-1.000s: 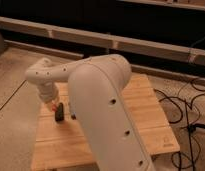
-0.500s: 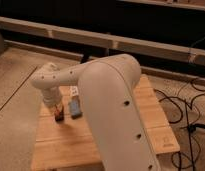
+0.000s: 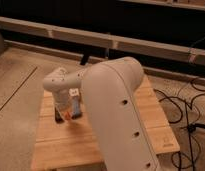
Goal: Place the pepper on the white sponge
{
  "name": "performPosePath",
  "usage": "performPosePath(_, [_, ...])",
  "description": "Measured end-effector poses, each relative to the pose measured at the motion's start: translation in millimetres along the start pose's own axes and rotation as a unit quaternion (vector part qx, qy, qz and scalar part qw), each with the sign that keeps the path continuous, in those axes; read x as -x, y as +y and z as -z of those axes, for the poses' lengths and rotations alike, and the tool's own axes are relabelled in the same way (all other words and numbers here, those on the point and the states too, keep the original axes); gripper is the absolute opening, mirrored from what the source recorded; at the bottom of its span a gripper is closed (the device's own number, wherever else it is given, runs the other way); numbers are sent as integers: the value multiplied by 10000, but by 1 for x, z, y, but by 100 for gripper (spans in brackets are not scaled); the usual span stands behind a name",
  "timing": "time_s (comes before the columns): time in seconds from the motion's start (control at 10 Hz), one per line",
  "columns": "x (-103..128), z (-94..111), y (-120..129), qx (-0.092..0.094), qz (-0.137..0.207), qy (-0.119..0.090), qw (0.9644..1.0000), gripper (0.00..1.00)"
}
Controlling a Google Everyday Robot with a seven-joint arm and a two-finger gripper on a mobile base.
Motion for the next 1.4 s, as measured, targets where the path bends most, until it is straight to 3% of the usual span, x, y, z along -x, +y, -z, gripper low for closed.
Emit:
performPosePath(0.2, [-1,-5,-7,-21,-127,55,9999,0])
performPosePath(0.7, [11,-1,-11,-164,-95,-115,9998,0])
performPosePath(1.1, [1,-4,-25,-165,-438,8,9989,0])
performPosePath(1.4, [-3,2,-48,-126,-703,-83,9974,0])
